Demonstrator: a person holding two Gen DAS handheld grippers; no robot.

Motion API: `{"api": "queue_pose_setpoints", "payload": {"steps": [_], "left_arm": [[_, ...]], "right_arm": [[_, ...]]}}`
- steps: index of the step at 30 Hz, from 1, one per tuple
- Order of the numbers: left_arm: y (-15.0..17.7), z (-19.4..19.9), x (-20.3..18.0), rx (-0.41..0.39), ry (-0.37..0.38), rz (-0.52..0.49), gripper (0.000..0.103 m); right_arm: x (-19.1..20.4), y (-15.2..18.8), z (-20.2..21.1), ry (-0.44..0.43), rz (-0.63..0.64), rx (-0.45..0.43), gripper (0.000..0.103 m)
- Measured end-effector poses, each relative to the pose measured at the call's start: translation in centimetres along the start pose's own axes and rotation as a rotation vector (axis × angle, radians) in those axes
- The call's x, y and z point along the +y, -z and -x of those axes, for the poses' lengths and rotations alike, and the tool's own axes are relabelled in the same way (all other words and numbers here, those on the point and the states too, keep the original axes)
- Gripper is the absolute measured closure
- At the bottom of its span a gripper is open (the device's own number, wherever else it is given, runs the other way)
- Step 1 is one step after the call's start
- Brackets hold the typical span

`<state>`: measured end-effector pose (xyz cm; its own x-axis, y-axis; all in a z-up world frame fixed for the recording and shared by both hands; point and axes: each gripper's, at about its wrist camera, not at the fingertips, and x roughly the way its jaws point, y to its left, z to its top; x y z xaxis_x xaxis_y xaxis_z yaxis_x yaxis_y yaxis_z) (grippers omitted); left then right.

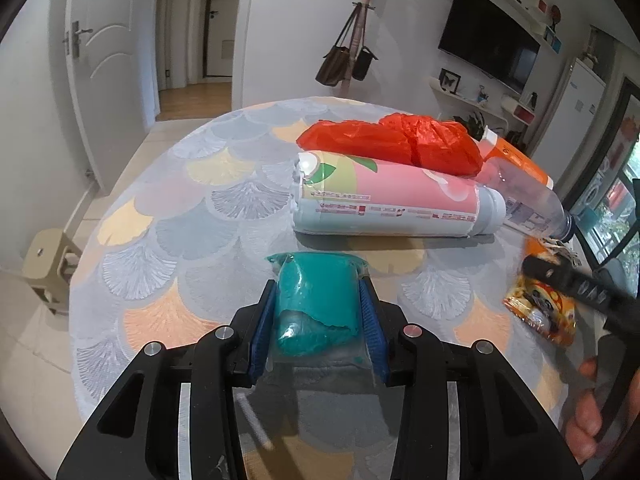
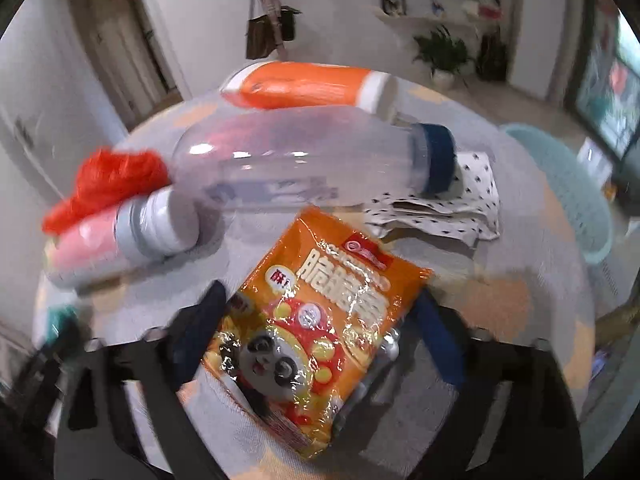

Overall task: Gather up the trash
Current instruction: 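Grasp the teal cloth with the left tool while the right tool grasps the orange snack bag, then carry the teal cloth and orange snack bag to the basket and release both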

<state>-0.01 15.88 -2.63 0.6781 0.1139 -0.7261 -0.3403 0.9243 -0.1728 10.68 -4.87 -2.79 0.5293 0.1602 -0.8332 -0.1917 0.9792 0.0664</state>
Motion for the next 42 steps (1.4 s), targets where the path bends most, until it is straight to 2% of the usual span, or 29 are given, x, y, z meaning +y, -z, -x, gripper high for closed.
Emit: {"api": "queue_pose_setpoints", "payload": {"steps": [1, 3, 6, 9, 14, 20, 23, 29, 36, 42], "left_arm": [[0.0, 0.0, 0.0, -0.002, 0.002, -0.002, 0.065], [0.0, 0.2, -0.1, -0.010, 0.009, -0.009, 0.065], [0.0, 0.6, -0.2, -0.029, 0.026, -0.021, 0.065], [0.2, 1.3, -0.5, -0.053, 0.063, -0.031, 0.065], [0.5, 2.3, -1.5, -0.058, 0.099, -0.049, 0.066], [0.0, 4.9, -4.4, -0.123, 0.165, -0.107, 0.066], [-0.6, 5.7, -6.5, -0.147, 0.221, -0.135, 0.066], [-1.8, 5.2, -11.8, -0.154, 0.277, -0.211, 0.066], [-2.1, 4.1, -16.6, -0.134, 0.332, -0.264, 0.066], [-2.0, 3.5, -18.1, -0.129, 0.336, -0.284, 0.066]], "right_arm": [[0.4, 0.3, 0.2, 0.018, 0.029, -0.008, 0.045], [0.7, 0.9, 0.7, -0.020, 0.064, -0.017, 0.075], [0.3, 1.8, 1.5, -0.091, 0.077, -0.013, 0.088], [-0.2, 2.2, 2.6, -0.156, 0.070, -0.024, 0.095], [-1.4, 2.3, 5.8, -0.206, 0.078, -0.093, 0.099], [-2.8, 1.7, 9.1, -0.208, 0.064, -0.167, 0.100], [-4.7, 1.2, 10.4, -0.196, 0.039, -0.202, 0.100], [-9.6, 0.0, 12.5, -0.182, -0.018, -0.259, 0.100], [-13.4, -0.7, 12.8, -0.170, -0.047, -0.269, 0.101], [-14.1, -0.3, 11.9, -0.253, -0.037, -0.215, 0.100]]}}
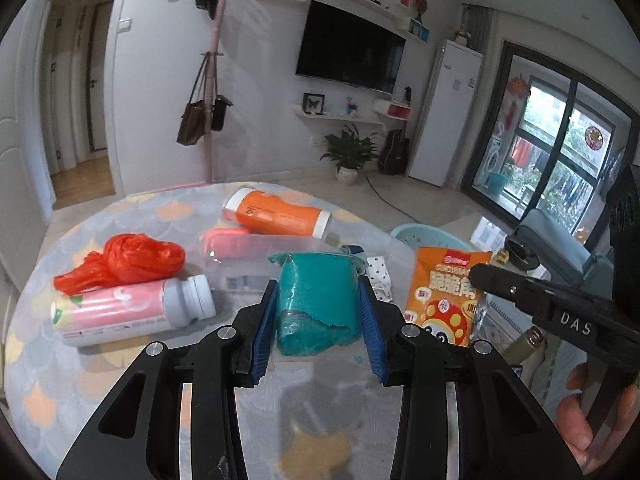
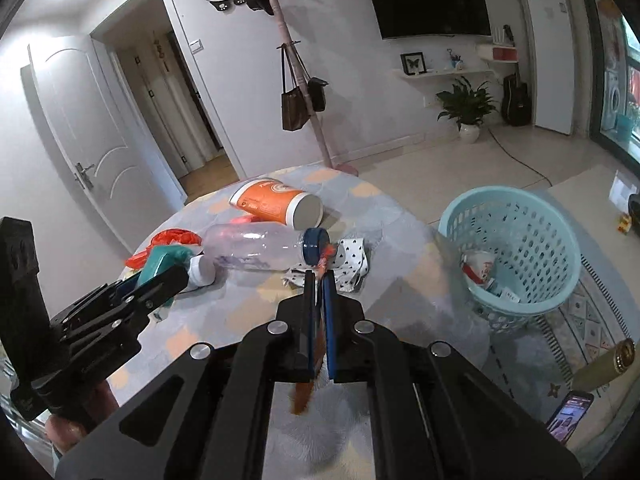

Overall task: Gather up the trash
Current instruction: 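Carry the teal cloth and orange snack bag to the basket and release both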

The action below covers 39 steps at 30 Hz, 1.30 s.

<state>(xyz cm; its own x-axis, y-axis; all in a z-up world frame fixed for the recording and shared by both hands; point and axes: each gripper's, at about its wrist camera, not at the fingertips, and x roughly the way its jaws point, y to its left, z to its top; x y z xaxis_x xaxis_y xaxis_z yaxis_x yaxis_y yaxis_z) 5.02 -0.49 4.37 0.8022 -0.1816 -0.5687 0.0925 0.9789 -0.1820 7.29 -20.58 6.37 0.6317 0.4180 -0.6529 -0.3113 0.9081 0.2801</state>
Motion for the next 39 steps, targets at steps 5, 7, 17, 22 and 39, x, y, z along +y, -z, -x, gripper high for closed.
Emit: {"api": "queue_pose_setpoints", "payload": {"steps": [5, 7, 17, 22, 39], "left_arm": [[0.8, 0.0, 0.5, 0.013, -0.010, 0.007, 0.066], [0.9, 0.3, 0.8, 0.013, -0.015, 0.014, 0.066], [0.7, 0.5, 1.4, 0.015, -0.030, 0.008, 0.066], [1.2, -0.3, 0.4, 0.034, -0.012, 0.001, 0.066], [-4.1, -4.9, -8.7, 0.028, 0.098, -0.139, 0.066]], "right_arm": [[-0.2, 0.7, -2.0, -0.025, -0.008, 0.081, 0.077], [-0.3, 1.2, -3.1, -0.037, -0.019, 0.103, 0.060], [-0.1, 3.0, -4.3, -0.047, -0.002, 0.163, 0.086], [-0.5, 4.4, -3.0, -0.033, 0.023, 0.174, 0.086], [-7.2, -0.9, 1.8, 0.111, -0.019, -0.039, 0.101]]}}
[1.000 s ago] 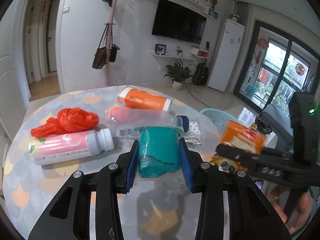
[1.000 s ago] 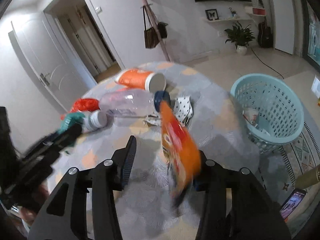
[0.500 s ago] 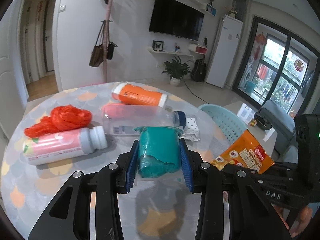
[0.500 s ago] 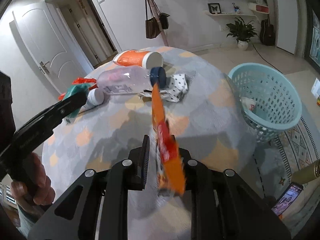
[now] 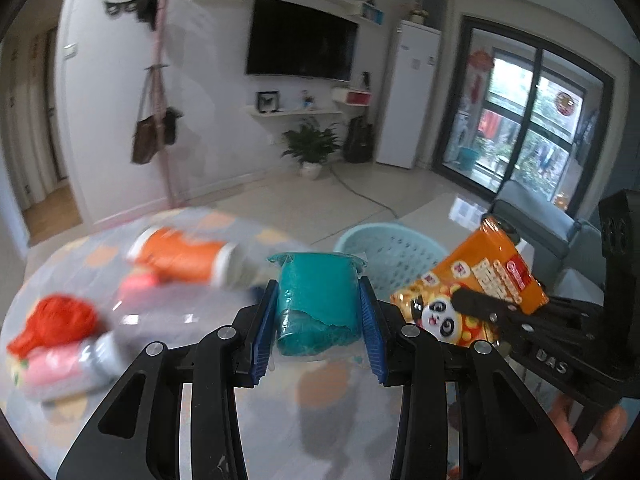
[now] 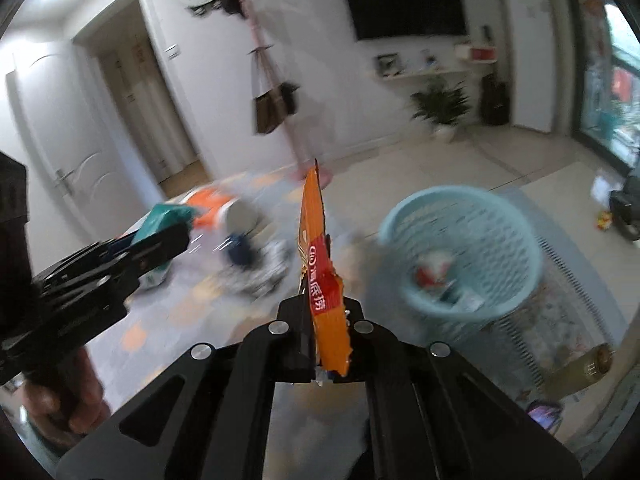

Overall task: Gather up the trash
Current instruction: 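Carry the teal cloth and orange snack bag to the basket and release both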

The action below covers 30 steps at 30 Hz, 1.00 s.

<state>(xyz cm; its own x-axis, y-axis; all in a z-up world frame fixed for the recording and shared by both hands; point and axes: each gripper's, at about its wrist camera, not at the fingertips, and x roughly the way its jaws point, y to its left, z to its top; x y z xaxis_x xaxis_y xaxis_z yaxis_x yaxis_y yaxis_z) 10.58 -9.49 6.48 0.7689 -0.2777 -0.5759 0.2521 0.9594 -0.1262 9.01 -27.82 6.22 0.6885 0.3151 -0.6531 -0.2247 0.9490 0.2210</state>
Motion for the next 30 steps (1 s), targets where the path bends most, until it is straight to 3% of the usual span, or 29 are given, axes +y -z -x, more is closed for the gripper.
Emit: {"api": "queue_pose_setpoints", "payload": {"steps": [9, 19, 22, 23, 24, 27, 29, 30], "left_arm": [[-4.0, -8.5, -4.2, 0.071, 0.135, 0.001, 0.066], [-3.1, -18.1, -6.2, 0.211, 0.218, 0.016, 0.065], [-2.9, -19.4, -6.3, 0.226, 0.230, 0.022, 0.056], [-2.8, -19.5, -6.0, 0.229, 0.239, 0.032, 0.049], [-2.8, -19.6, -5.9, 0.229, 0.244, 0.043, 0.041], [-2.7, -18.8, -5.5, 0.212, 0.254, 0.055, 0.035], [-2.7, -18.2, -5.4, 0.201, 0.256, 0.053, 0.028], [-2.9, -17.6, -5.1, 0.188, 0.255, 0.055, 0.026]], "right_arm": [[-8.6, -3.5, -2.9, 0.181, -0.143, -0.062, 0.101], [-14.9, -2.4, -9.0, 0.272, -0.256, 0.023, 0.101], [-16.0, -2.1, -10.0, 0.278, -0.281, 0.035, 0.100], [-16.5, -2.0, -10.1, 0.274, -0.288, 0.042, 0.100], [-16.9, -2.0, -10.4, 0.267, -0.300, 0.052, 0.098], [-17.4, -2.1, -10.8, 0.242, -0.329, 0.065, 0.088], [-17.6, -2.1, -10.5, 0.254, -0.337, 0.057, 0.071], [-17.6, -2.1, -10.3, 0.257, -0.339, 0.050, 0.052]]}}
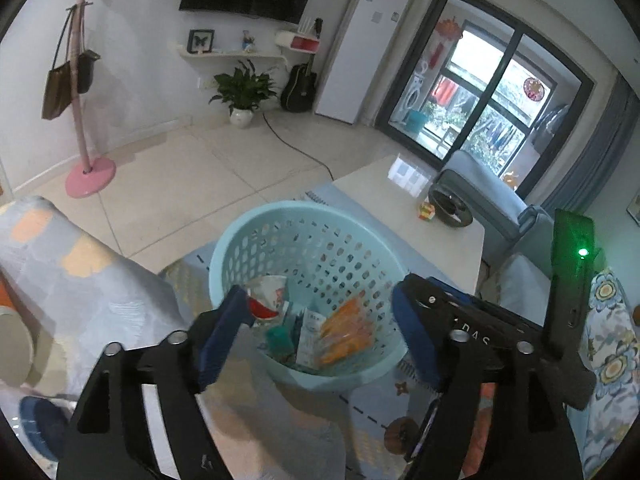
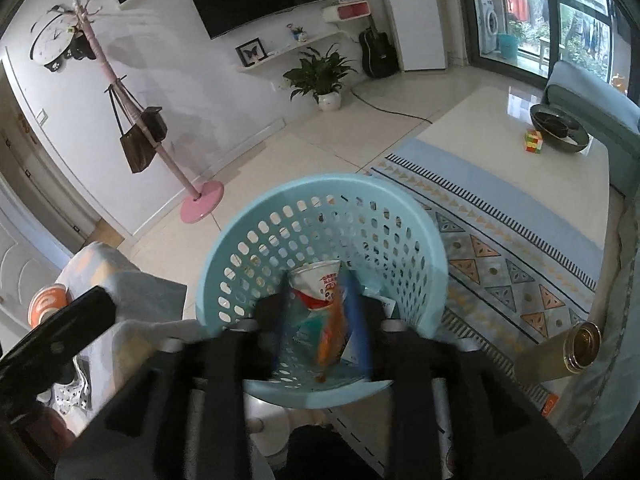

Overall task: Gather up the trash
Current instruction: 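Carry the teal cloth and orange snack bag to the basket and release both, then return both tools to the table toward the red bag and bottle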

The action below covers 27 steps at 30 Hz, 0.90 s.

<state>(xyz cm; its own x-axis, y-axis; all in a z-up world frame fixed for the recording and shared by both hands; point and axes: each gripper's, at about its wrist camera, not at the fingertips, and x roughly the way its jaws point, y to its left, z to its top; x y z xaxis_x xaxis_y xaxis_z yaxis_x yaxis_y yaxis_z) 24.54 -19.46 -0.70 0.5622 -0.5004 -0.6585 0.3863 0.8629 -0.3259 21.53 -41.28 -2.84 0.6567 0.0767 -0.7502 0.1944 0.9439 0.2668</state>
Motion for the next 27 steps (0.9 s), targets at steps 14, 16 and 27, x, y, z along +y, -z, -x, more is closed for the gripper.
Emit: {"api": "queue_pose_setpoints", "payload": {"steps": [14, 16, 27], "left_arm": [[1.9, 12.9, 2.2, -0.186, -0.053, 0.005, 0.023], [3.0, 15.6, 3.5, -0.216, -0.090, 0.016, 0.022], [7.9, 26.1, 14.2, -0.272, -0.372, 0.156, 0.020]], "right_arm": [[8.1, 2.4, 8.8, -0.120, 0.171, -0.125, 0.043], [10.2, 3.1, 9.9, -0.152, 0.206, -0.135, 0.043], [20.4, 7.6, 10.7, -0.266, 0.372, -0.102, 0.041]]}}
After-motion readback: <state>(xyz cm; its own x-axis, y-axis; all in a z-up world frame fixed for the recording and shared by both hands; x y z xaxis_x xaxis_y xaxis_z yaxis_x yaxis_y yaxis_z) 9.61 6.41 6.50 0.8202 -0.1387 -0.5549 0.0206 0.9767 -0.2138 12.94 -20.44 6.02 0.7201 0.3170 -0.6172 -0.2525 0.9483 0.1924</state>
